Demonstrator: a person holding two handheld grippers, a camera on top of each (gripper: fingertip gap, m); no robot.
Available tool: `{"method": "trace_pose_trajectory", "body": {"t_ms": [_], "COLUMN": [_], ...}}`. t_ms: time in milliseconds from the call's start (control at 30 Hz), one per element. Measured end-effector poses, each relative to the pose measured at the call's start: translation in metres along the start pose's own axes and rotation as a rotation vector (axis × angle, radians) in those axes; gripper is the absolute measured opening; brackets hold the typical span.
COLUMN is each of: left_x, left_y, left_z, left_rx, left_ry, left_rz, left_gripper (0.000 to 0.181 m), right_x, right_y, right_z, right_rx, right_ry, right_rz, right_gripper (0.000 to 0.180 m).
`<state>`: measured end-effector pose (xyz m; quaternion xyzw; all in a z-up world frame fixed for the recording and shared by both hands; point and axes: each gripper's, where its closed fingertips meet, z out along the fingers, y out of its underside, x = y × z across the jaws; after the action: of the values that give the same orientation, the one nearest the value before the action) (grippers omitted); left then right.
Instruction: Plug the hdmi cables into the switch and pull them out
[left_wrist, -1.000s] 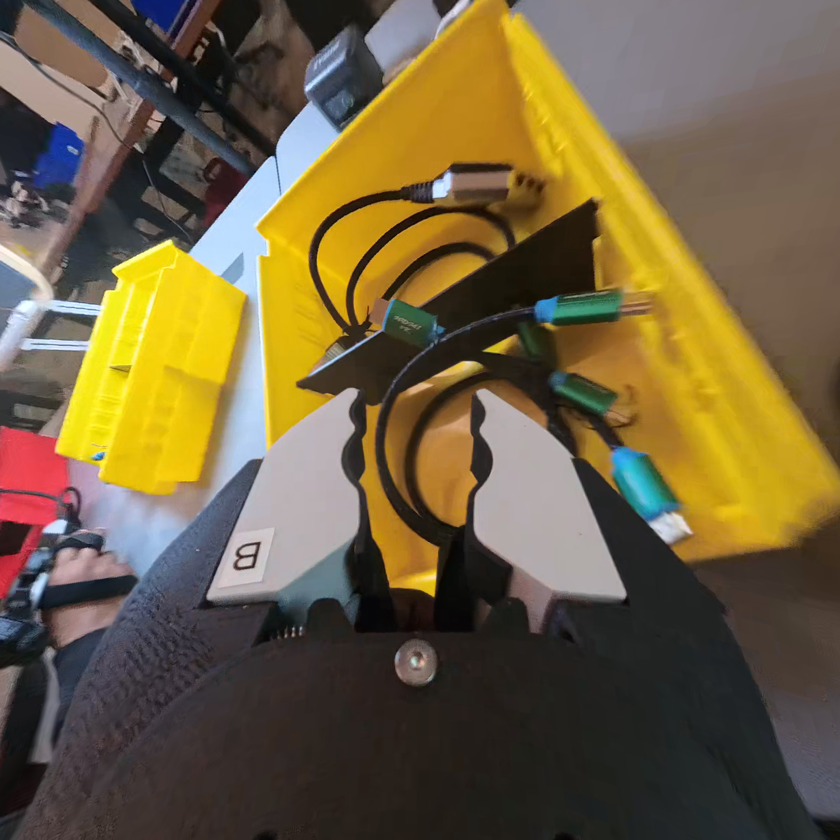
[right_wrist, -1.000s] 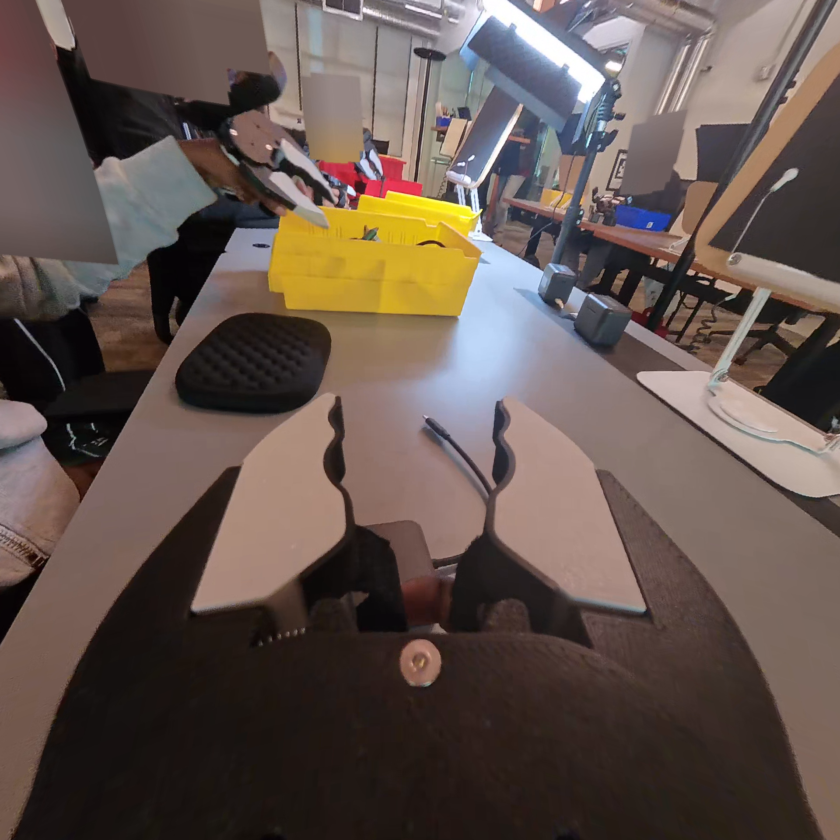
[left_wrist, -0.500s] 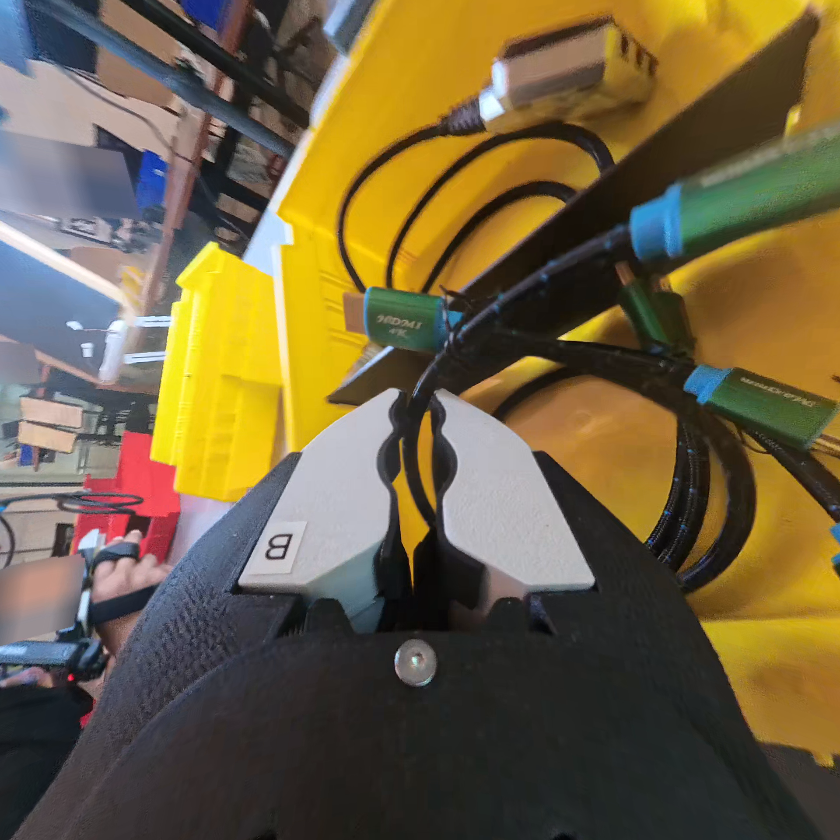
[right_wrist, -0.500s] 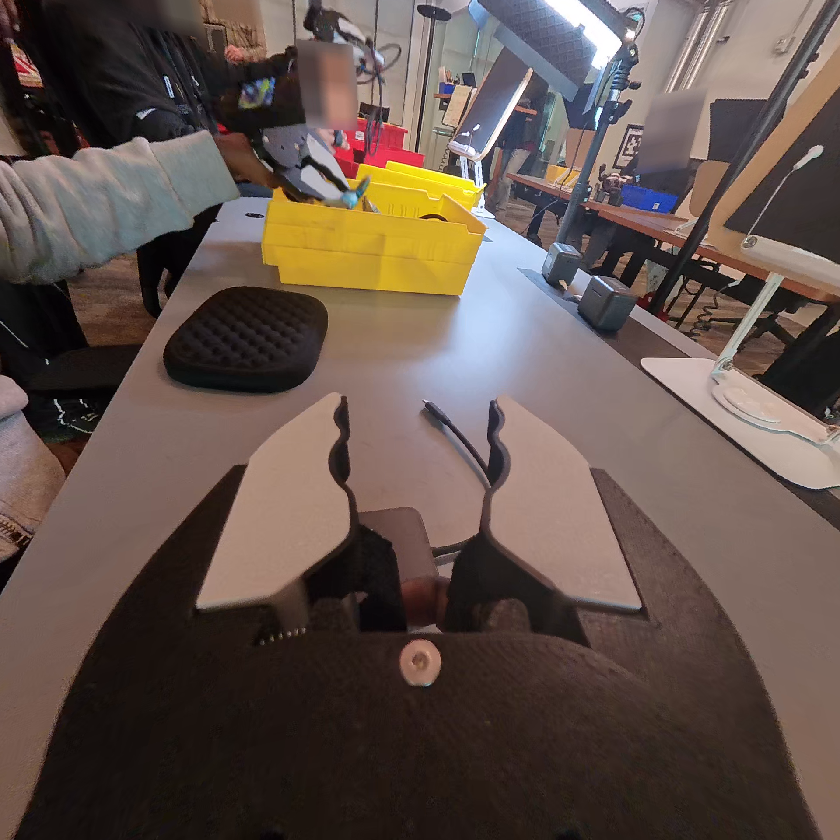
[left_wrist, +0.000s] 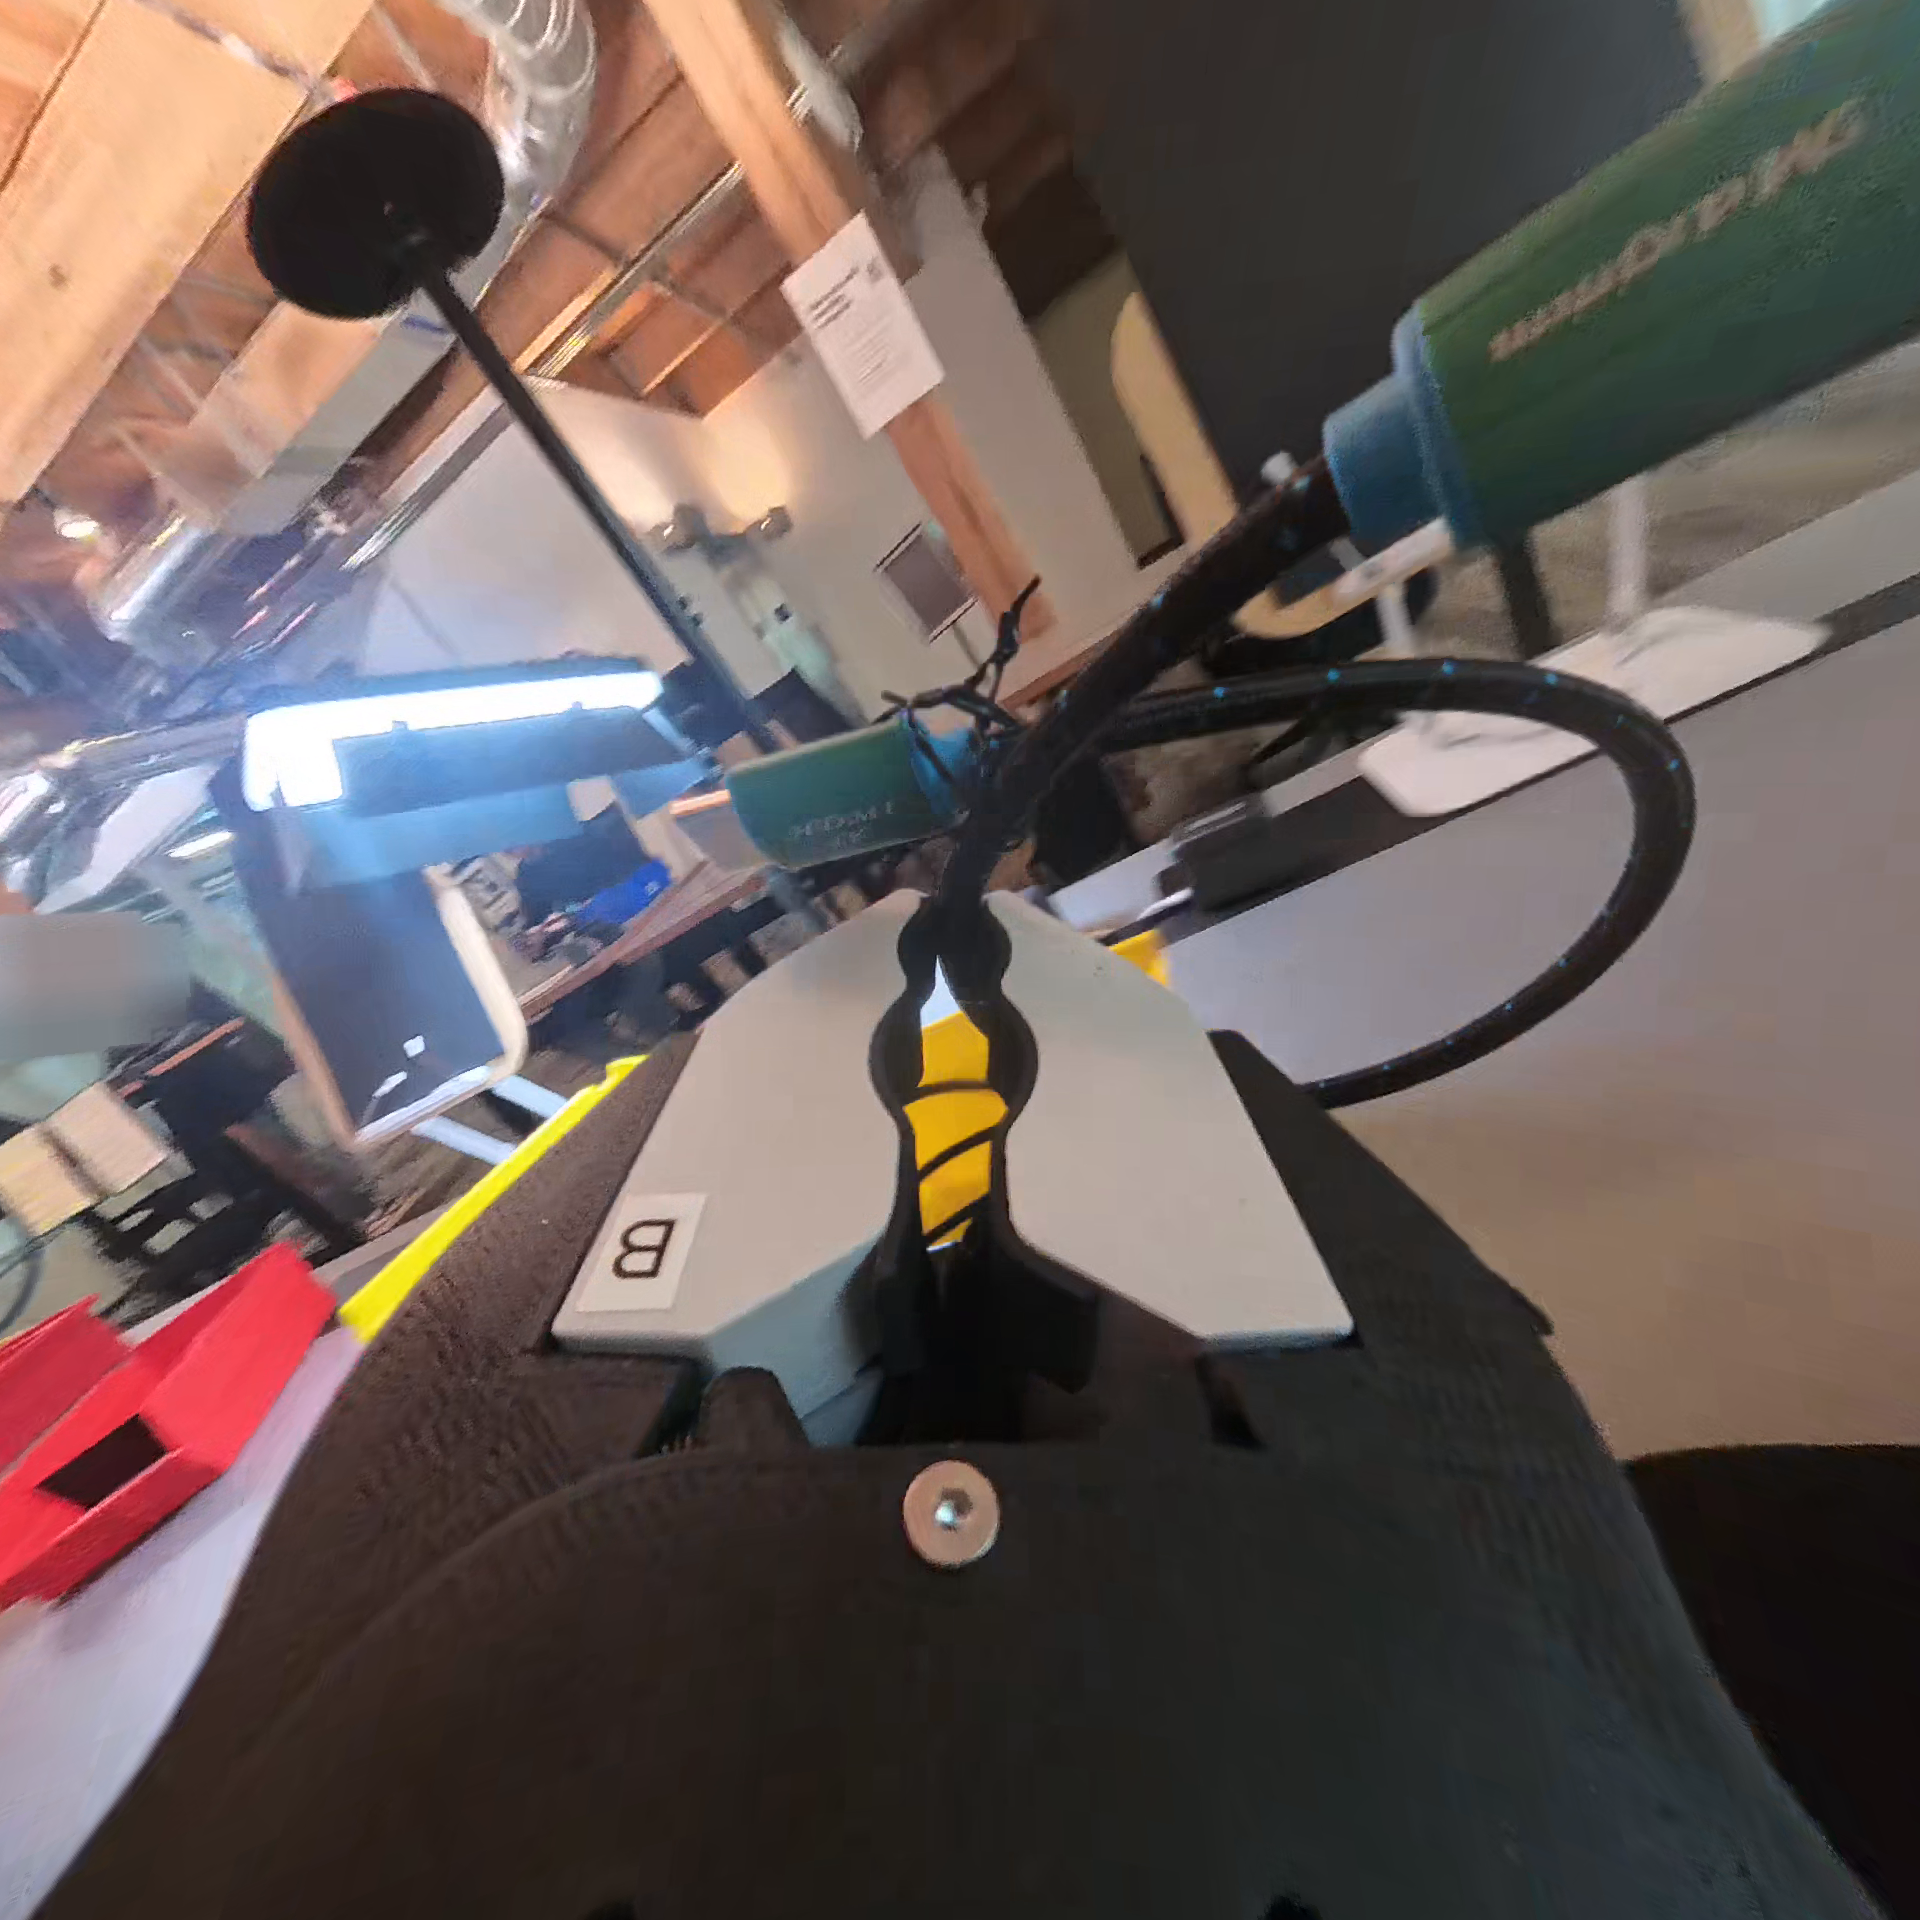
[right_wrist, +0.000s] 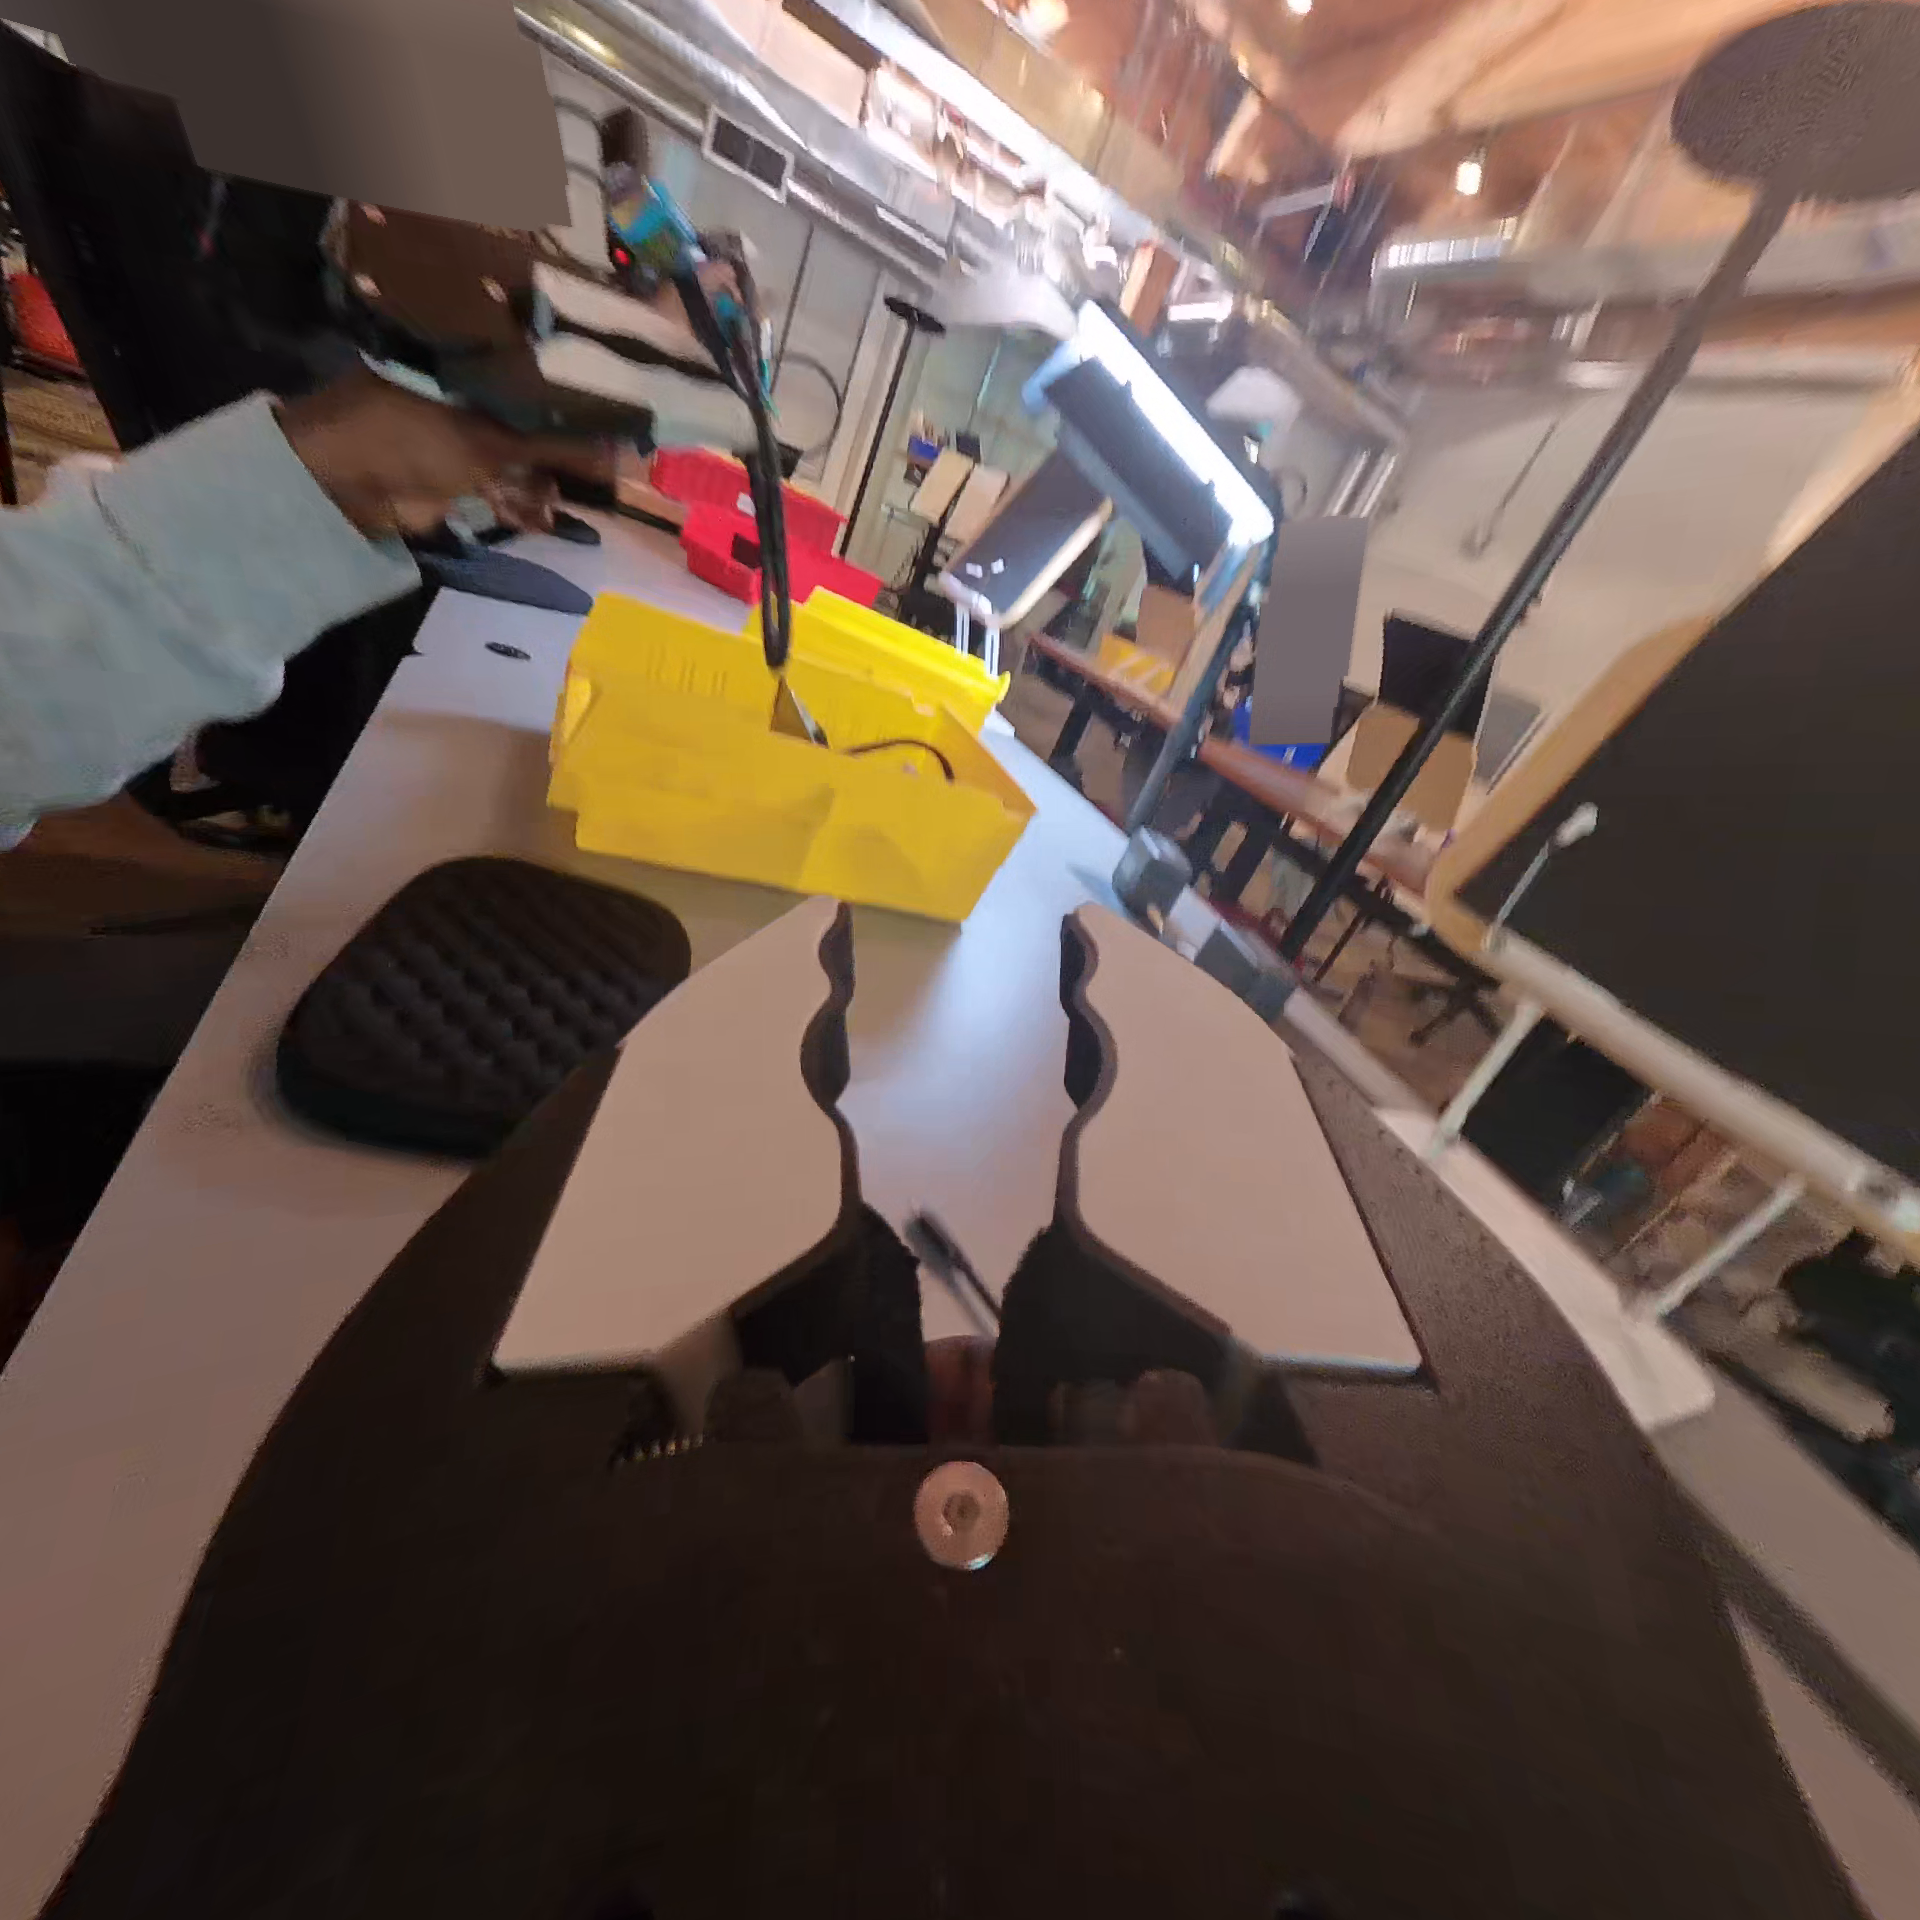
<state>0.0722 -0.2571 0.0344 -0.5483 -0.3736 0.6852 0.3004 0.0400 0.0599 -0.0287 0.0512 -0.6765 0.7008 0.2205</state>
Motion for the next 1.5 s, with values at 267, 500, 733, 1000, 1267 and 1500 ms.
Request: {"method": "trace_pose_trajectory", "body": {"t_ms": [267,500,733,1000,1267,1500], "left_x": [0.147,0.191,0.201,0.219,0.259,0.255], "left_y": [-0.027,-0.026,-0.012,-0.002,-0.031,-0.035], "left_z": [0.003,-0.003,-0.005,-0.039,-0.062,-0.062], "left_rx": [0.041,0.039,0.013,0.206,0.384,0.417], "left_ry": [0.113,0.239,0.264,0.402,0.547,0.548], "left_rz": [0.117,0.149,0.147,0.116,0.116,0.068], "left_gripper": [0.006,0.006,0.006,0.031,0.035,0.01], "right_x": [-0.062,-0.065,-0.068,-0.076,-0.08,-0.091], "right_y": [-0.044,-0.031,-0.023,0.008,0.01,-0.007], "right_z": [0.049,0.051,0.057,0.056,0.043,0.023], "right_rx": [0.138,0.131,0.099,-0.03,-0.009,0.04], "right_ry": [0.103,0.135,0.106,-0.009,-0.035,-0.076], "right_rz": [-0.302,-0.336,-0.295,-0.195,-0.038,0.026], "right_gripper": [0.048,0.039,0.023,0.021,0.021,0.021]}}
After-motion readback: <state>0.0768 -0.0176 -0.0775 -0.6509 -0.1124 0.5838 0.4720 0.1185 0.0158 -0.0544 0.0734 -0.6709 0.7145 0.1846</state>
